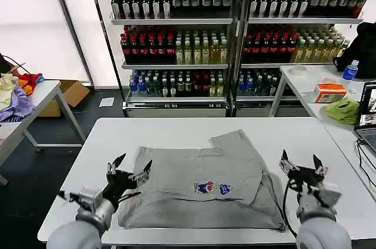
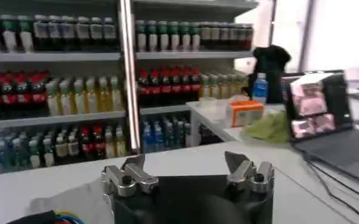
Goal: Fold and organize the clothes.
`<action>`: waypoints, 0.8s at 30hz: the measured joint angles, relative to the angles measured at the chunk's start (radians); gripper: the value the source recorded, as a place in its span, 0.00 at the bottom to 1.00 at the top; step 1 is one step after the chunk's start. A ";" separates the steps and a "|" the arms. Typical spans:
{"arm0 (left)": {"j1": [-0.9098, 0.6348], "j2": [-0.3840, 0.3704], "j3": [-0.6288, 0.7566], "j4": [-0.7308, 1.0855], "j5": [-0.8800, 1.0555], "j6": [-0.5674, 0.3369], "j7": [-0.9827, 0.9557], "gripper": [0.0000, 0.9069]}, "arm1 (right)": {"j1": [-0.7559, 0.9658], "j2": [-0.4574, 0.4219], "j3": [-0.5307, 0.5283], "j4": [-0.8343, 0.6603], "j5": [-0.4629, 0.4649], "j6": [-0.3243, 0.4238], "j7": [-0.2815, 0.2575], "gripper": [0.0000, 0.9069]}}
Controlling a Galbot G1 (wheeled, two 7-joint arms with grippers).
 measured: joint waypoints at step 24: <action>-0.356 0.014 0.139 0.501 -0.068 0.015 0.067 1.00 | 0.522 0.135 -0.250 -0.667 -0.010 -0.029 -0.156 1.00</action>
